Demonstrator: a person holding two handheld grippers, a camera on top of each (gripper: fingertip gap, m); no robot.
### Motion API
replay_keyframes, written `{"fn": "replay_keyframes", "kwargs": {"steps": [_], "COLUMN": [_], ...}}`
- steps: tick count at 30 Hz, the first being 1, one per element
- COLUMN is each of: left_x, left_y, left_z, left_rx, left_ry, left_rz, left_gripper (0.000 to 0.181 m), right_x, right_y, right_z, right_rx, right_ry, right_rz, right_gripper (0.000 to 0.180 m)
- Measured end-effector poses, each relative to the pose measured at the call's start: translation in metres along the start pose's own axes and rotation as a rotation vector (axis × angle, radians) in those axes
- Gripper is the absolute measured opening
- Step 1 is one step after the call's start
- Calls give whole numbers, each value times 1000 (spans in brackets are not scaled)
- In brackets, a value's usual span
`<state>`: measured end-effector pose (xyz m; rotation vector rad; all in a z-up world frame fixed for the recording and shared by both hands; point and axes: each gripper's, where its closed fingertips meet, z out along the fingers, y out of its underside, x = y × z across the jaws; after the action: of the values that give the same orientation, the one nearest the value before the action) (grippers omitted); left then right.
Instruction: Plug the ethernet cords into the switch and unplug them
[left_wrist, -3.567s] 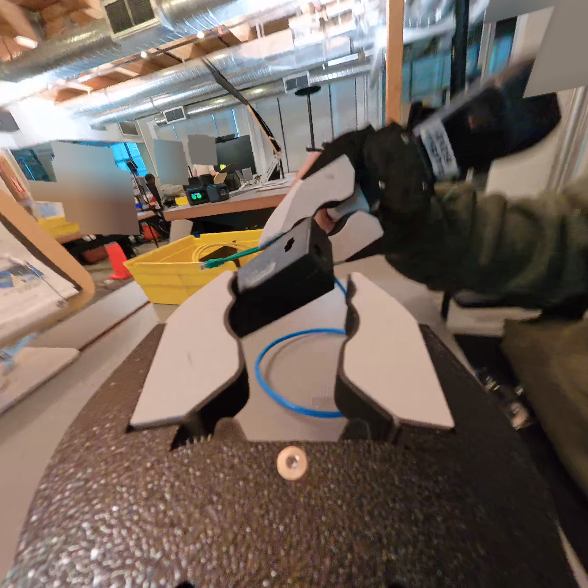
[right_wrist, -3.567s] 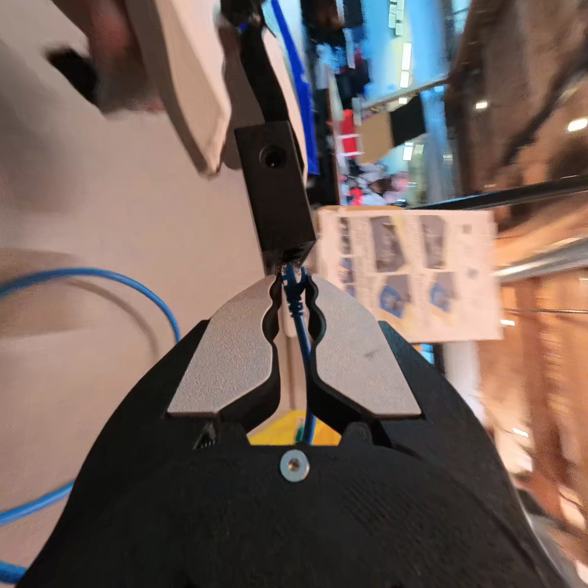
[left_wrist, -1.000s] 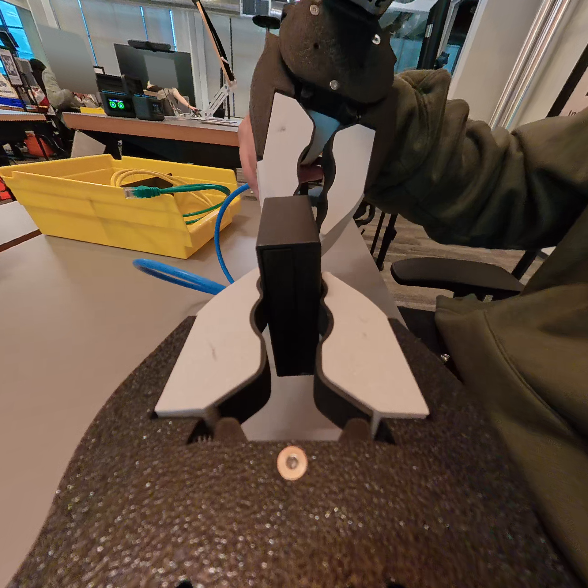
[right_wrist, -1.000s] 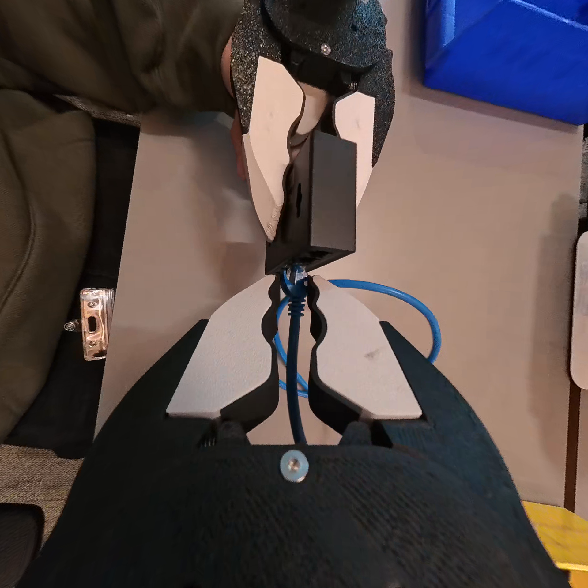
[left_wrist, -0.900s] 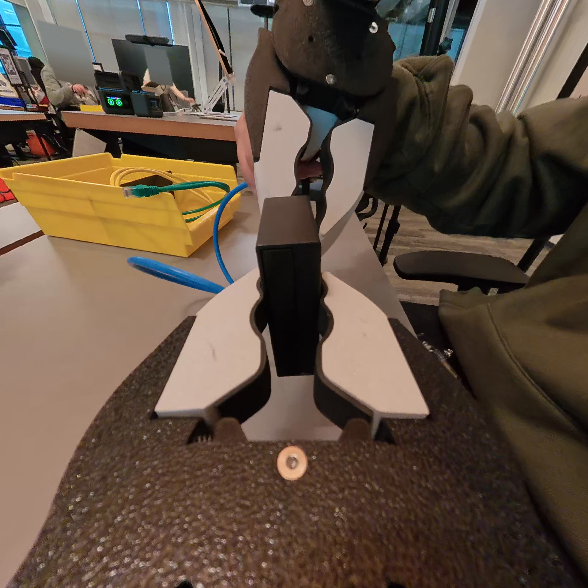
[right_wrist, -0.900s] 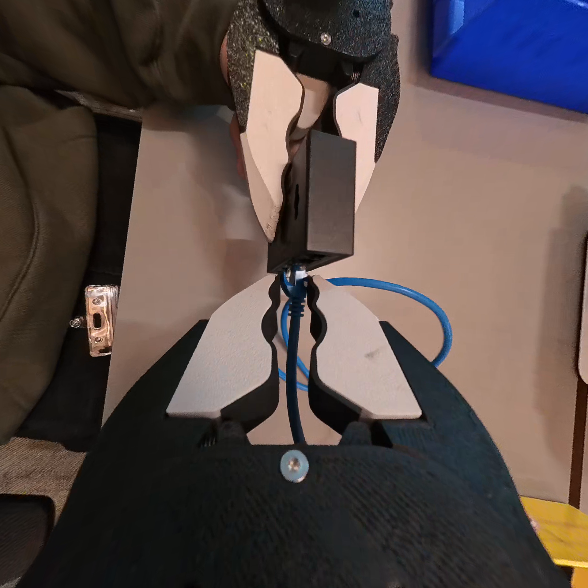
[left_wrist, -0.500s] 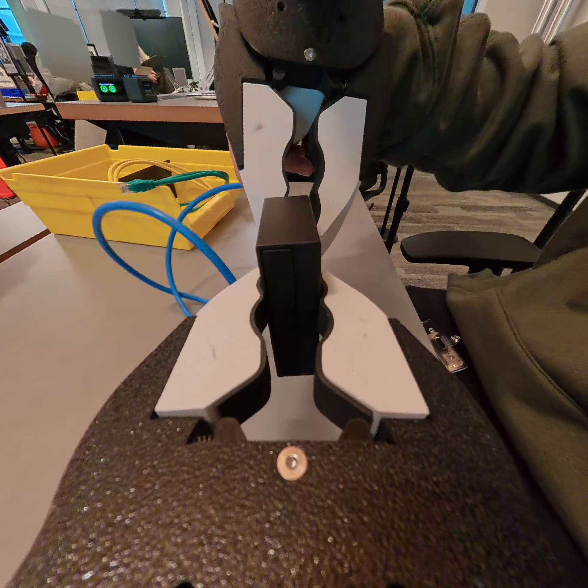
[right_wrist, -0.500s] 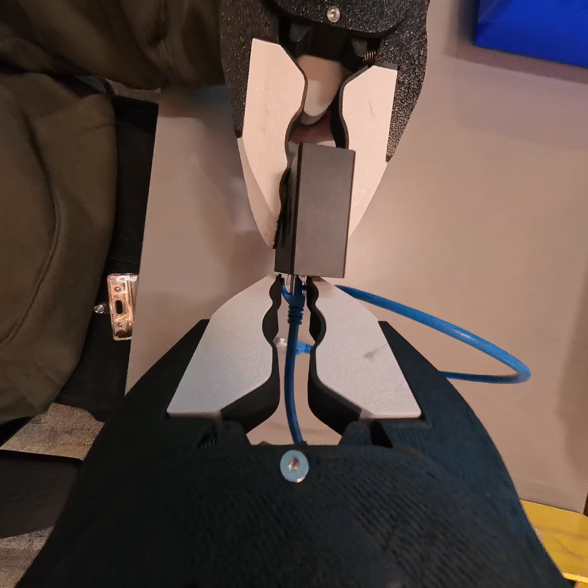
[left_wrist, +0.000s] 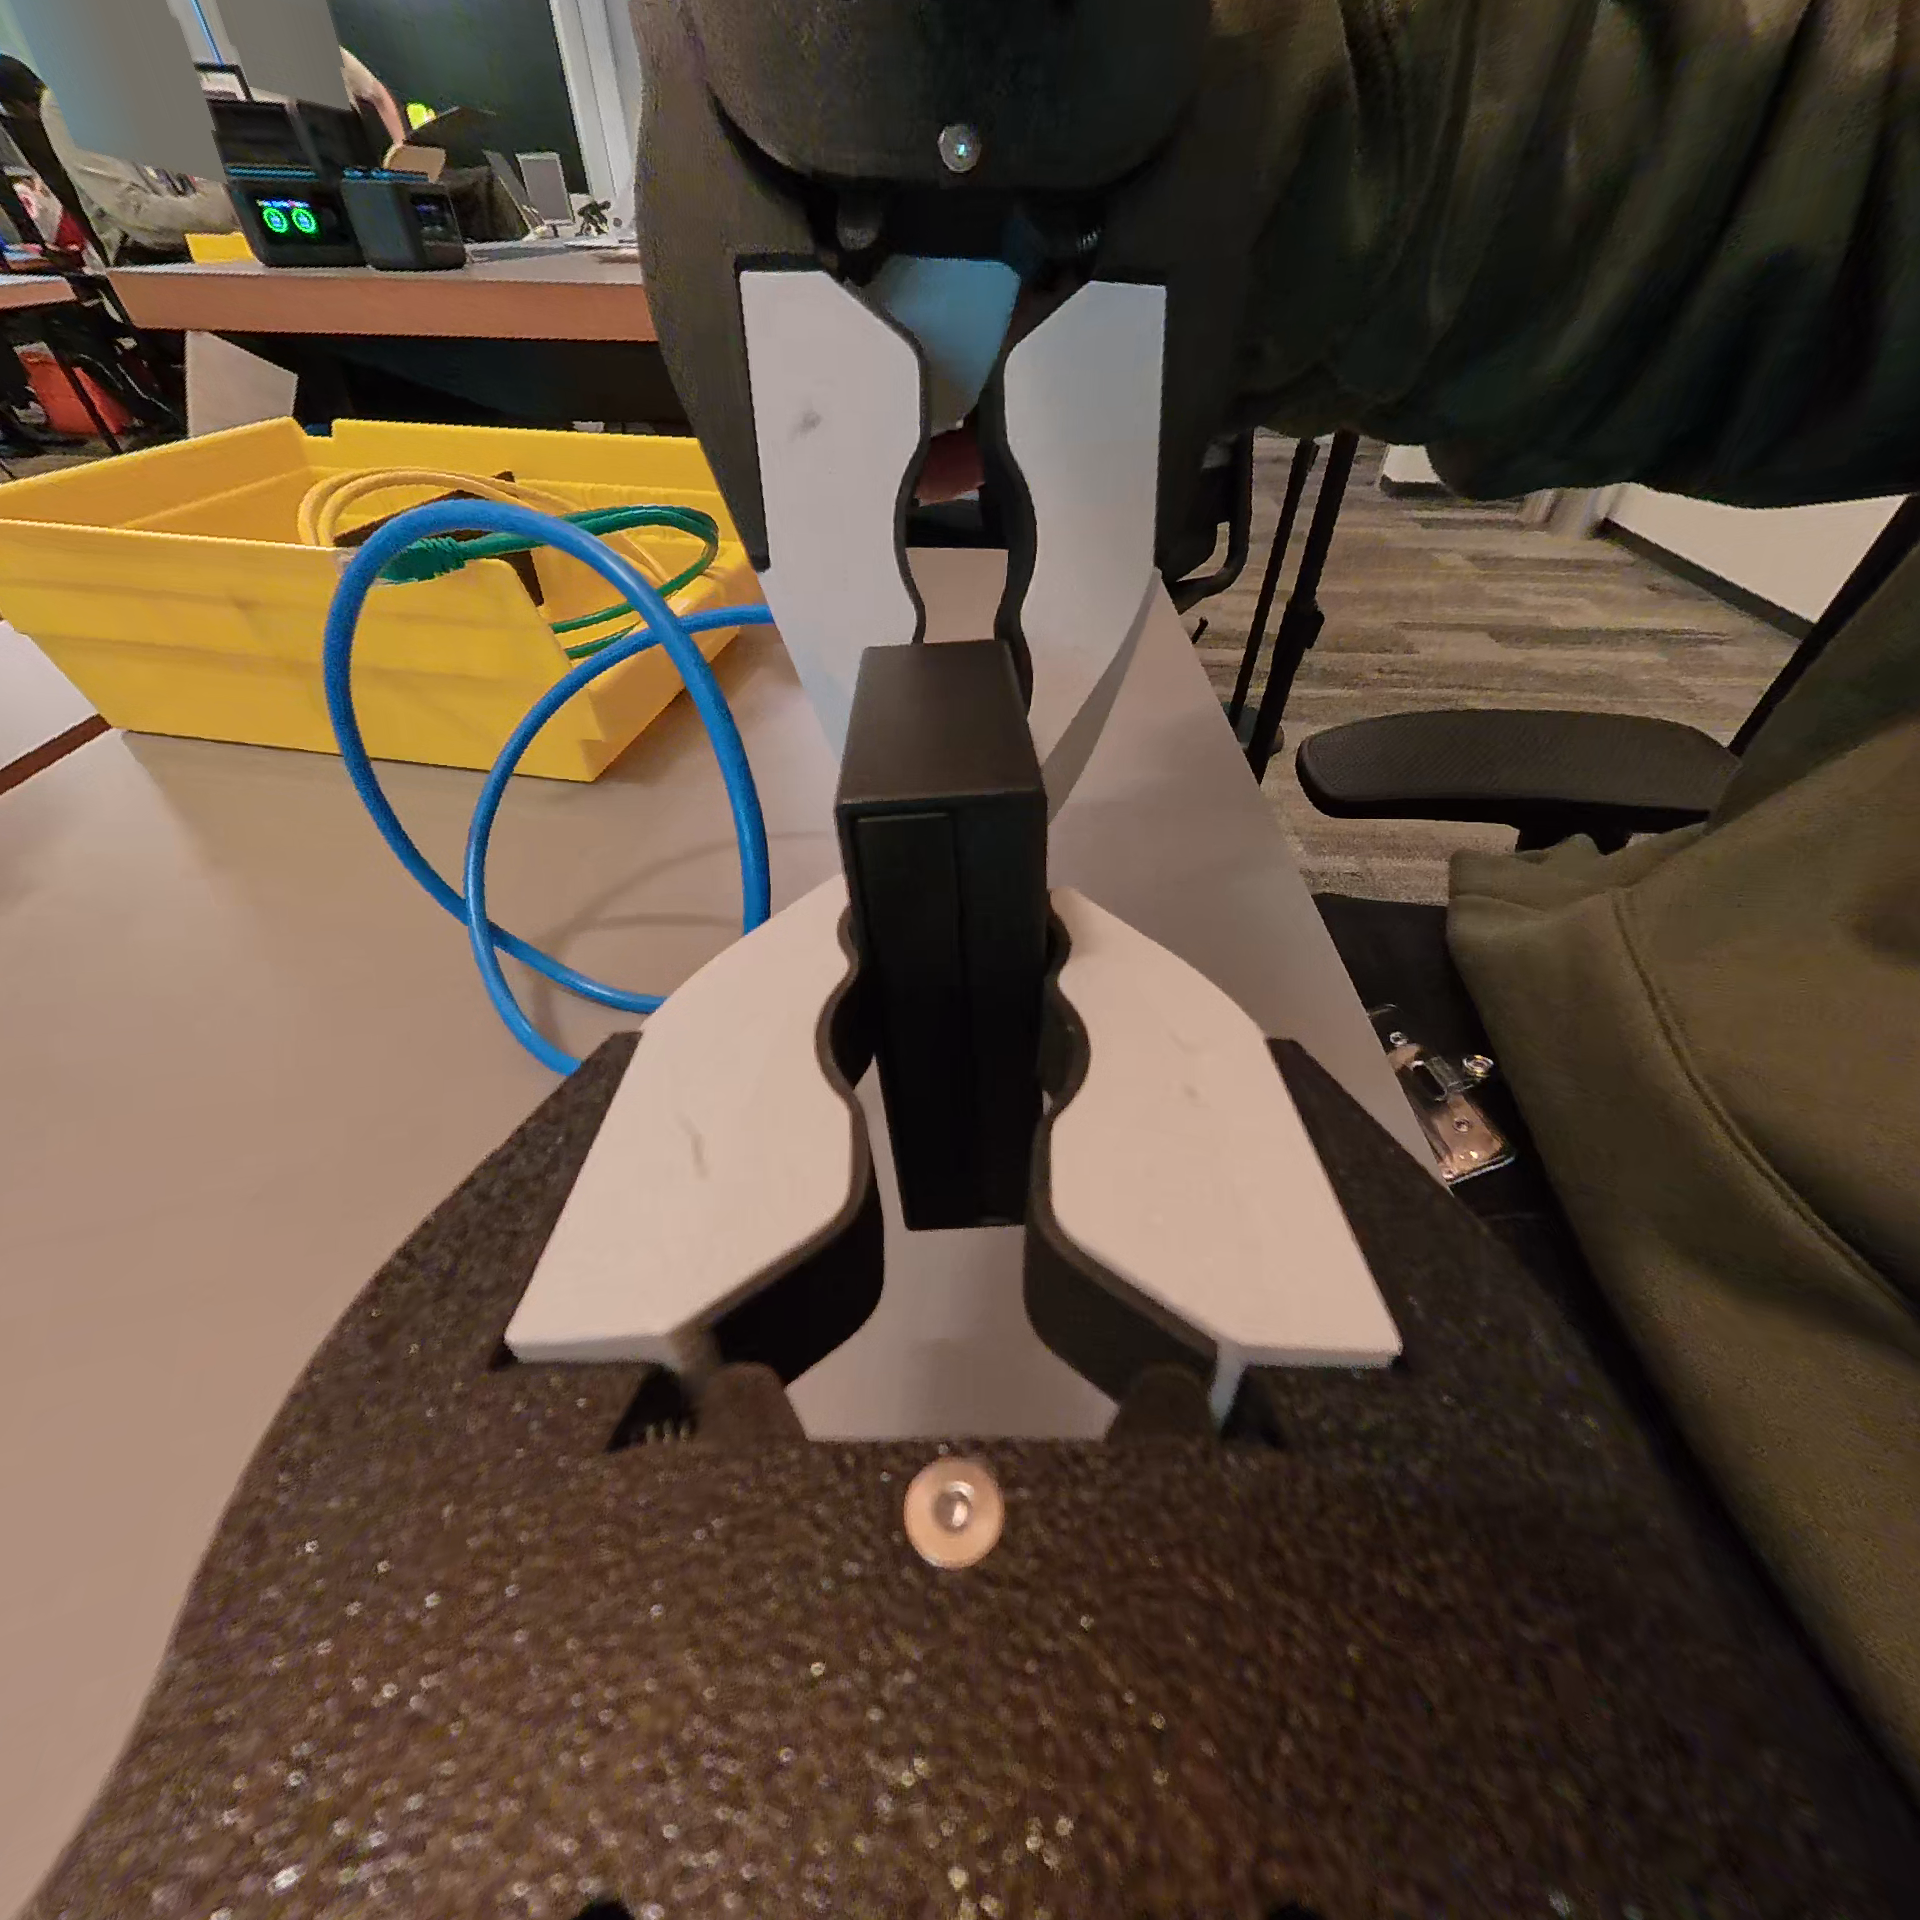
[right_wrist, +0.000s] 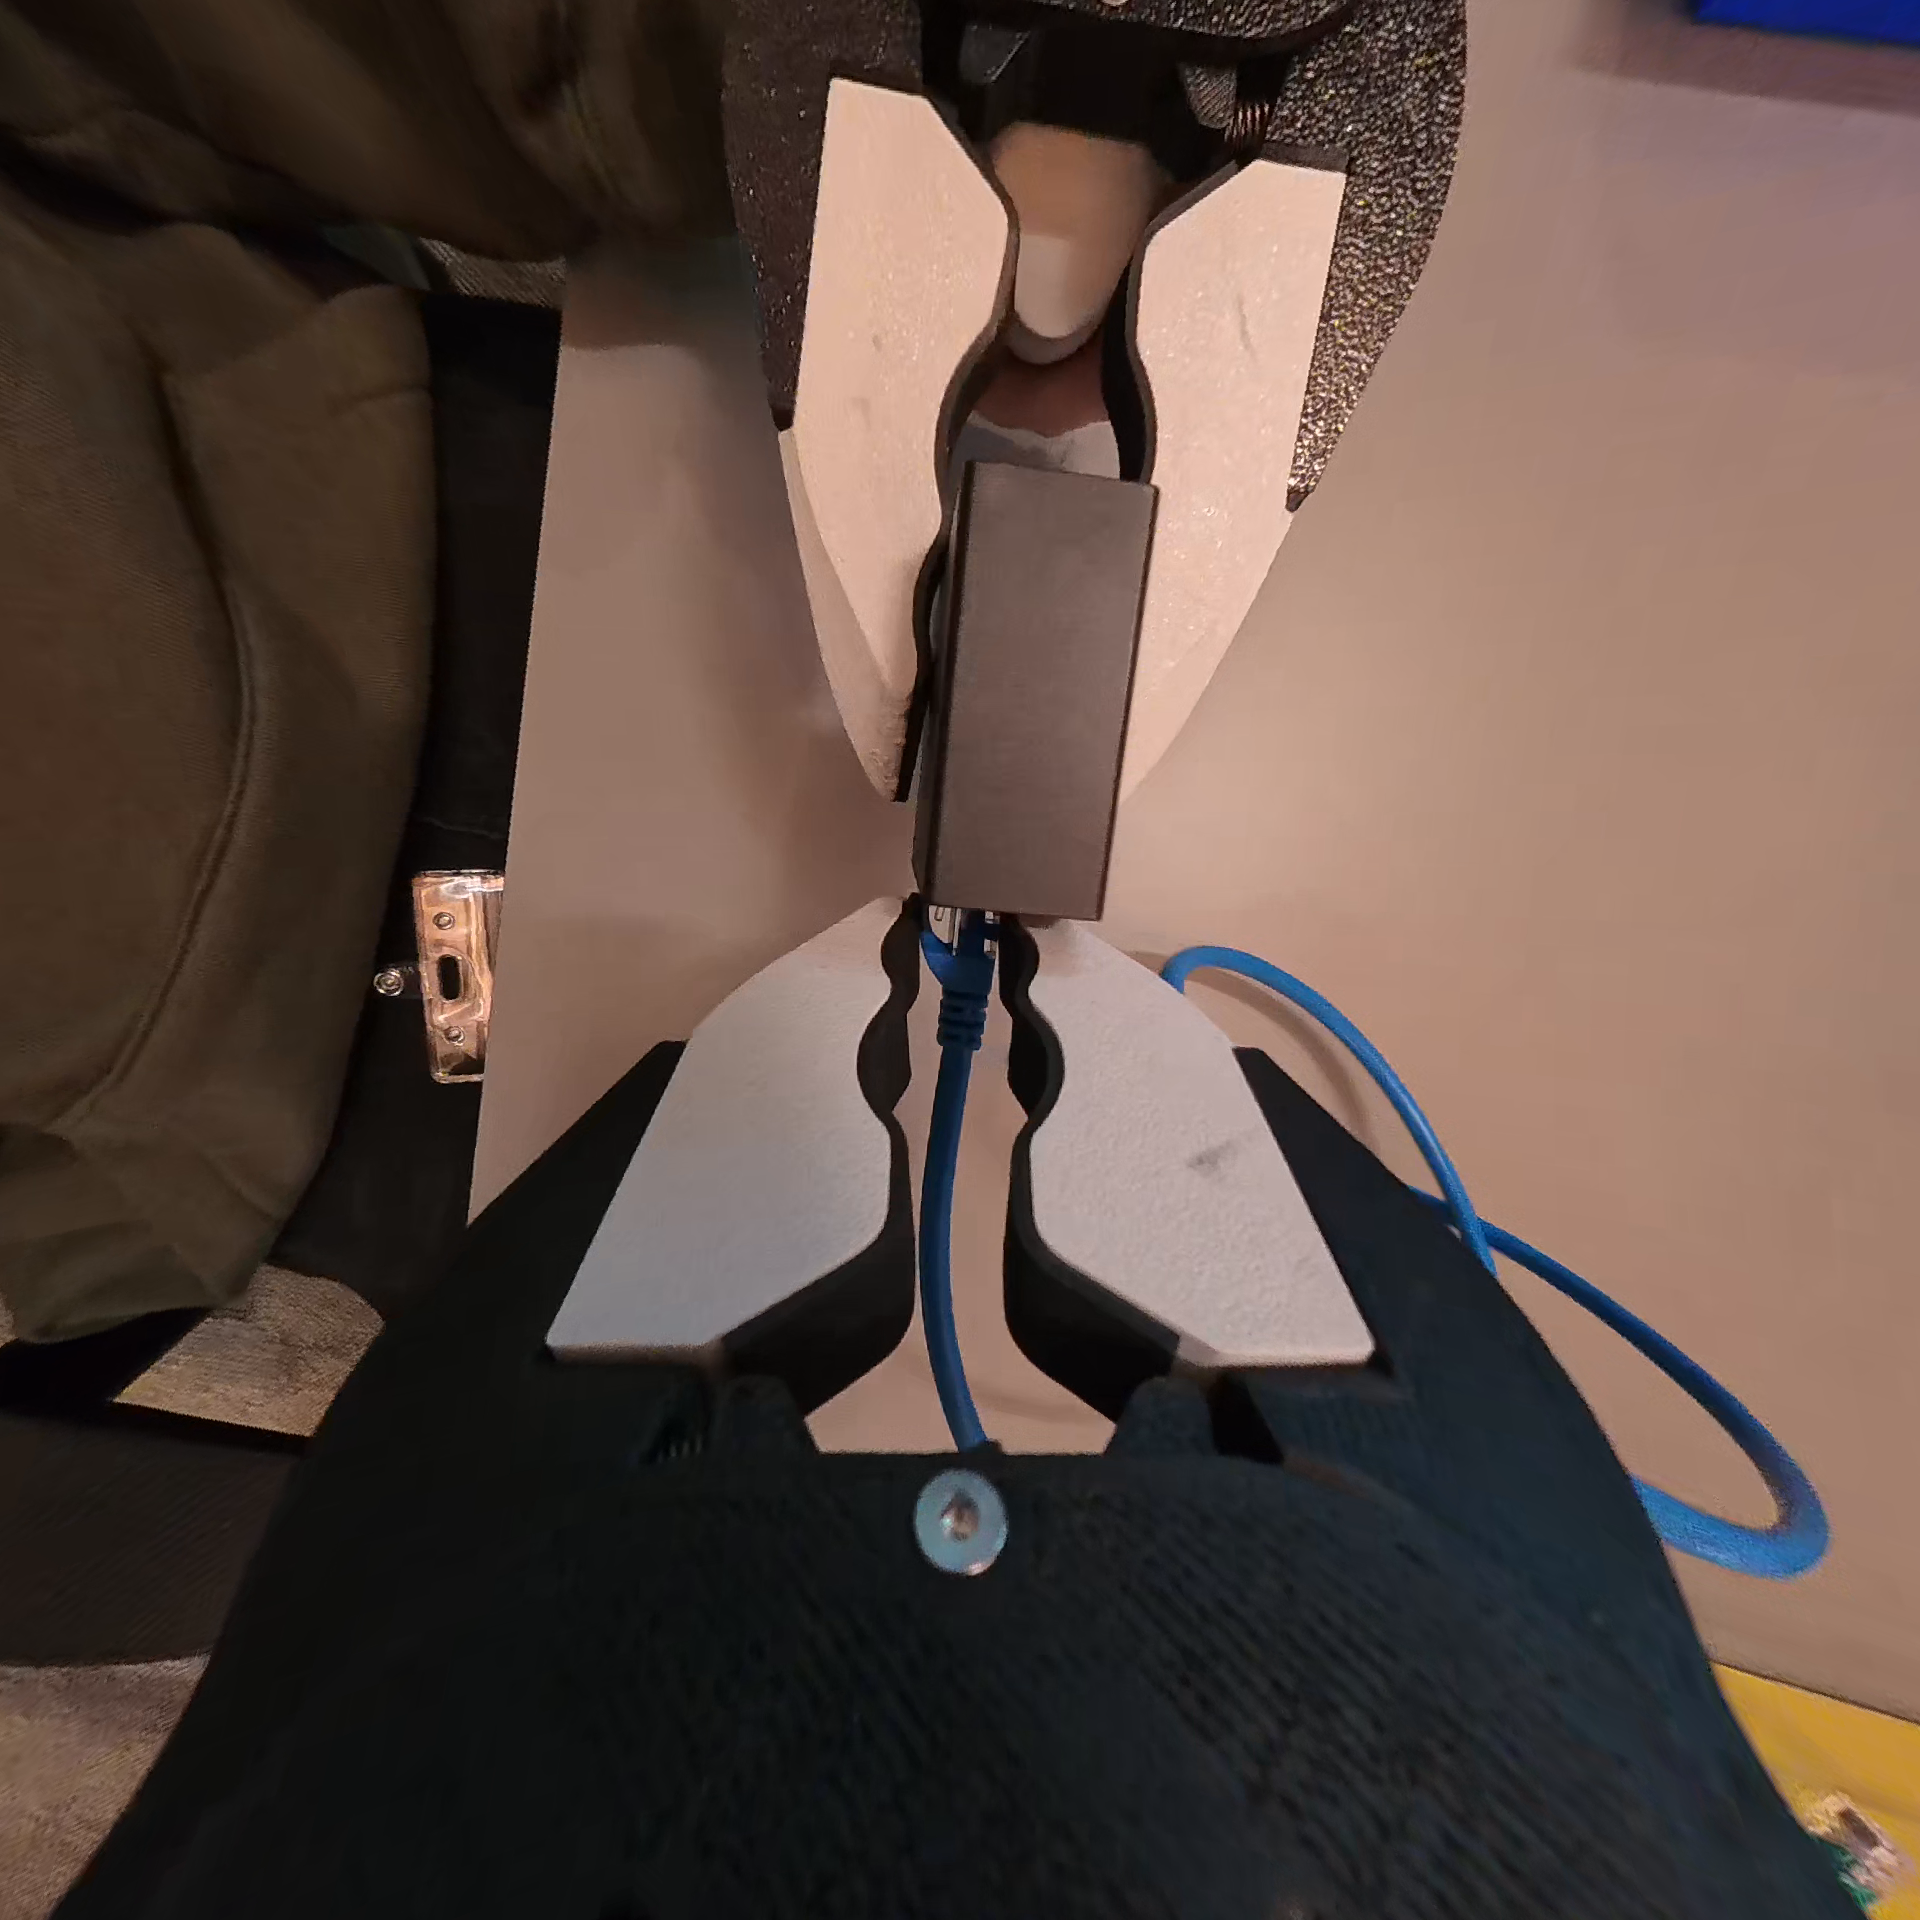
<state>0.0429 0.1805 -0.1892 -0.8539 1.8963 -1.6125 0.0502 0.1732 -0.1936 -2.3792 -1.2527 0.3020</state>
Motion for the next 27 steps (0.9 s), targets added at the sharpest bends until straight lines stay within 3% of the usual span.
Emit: {"fn": "replay_keyframes", "kwargs": {"steps": [1, 27], "left_x": [0, -5], "left_y": [1, 12], "left_z": [0, -1], "left_rx": [-3, -62], "left_ry": [0, -21], "left_rz": [-1, -9], "left_gripper": [28, 28], "right_x": [0, 6], "right_y": [0, 5], "right_z": [1, 12], "right_rx": [3, -16], "right_ry": [-4, 27], "right_rz": [8, -14], "right_gripper": [14, 14]}}
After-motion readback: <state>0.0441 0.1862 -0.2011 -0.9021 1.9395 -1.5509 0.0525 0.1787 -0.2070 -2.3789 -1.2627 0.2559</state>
